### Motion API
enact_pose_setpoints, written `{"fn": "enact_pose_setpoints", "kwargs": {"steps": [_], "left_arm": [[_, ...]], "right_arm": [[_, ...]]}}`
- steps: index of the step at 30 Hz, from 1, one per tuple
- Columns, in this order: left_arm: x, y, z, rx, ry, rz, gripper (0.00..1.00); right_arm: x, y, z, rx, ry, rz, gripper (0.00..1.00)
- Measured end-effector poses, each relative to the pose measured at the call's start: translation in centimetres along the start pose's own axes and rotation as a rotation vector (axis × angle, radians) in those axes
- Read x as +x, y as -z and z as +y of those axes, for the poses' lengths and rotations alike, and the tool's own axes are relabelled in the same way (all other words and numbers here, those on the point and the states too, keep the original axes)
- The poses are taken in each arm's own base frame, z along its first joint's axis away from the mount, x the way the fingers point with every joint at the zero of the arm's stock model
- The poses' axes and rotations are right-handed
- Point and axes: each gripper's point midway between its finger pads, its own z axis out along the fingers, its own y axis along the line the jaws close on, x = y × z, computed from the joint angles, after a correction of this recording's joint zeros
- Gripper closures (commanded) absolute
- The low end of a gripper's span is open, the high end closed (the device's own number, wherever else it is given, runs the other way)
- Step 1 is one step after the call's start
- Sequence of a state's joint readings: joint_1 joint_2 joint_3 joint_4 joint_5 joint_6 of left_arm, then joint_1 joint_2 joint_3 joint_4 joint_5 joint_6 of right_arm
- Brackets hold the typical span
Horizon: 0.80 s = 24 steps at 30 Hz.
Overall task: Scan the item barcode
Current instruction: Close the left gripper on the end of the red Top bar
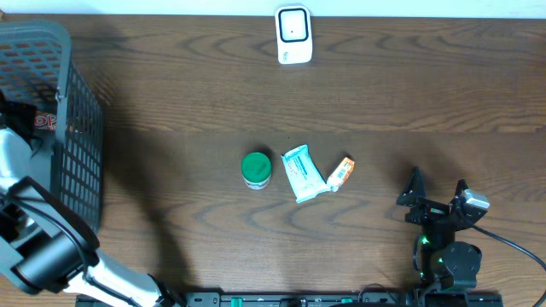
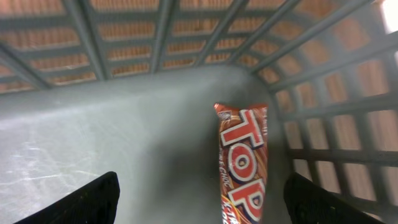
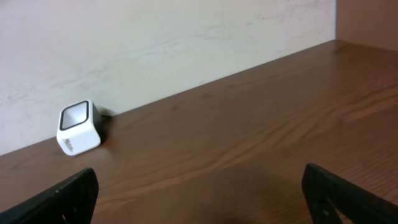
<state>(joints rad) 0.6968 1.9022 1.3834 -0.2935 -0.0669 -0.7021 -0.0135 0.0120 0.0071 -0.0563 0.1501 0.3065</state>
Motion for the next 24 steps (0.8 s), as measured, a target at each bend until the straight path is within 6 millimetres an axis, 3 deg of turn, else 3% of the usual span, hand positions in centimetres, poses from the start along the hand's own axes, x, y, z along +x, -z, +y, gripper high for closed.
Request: {"fn": "enact_pose_setpoints", "kwargs": {"steps": [12, 20, 24], "left_arm": [[3.0, -3.5, -1.3, 0.055, -0.018, 0.097, 0.15], [4.8, -3.5, -3.8, 0.111, -0.08, 0.106, 0.15], [5.3, -3.6, -4.0, 0.112, -0.086, 0.114, 0.15]], "right_arm": [[0.0, 0.0, 0.0, 0.0, 0.0, 0.0, 0.01], [0.0, 0.0, 0.0, 0.0, 0.0, 0.0, 0.01], [0.0, 0.0, 0.0, 0.0, 0.0, 0.0, 0.01]]}}
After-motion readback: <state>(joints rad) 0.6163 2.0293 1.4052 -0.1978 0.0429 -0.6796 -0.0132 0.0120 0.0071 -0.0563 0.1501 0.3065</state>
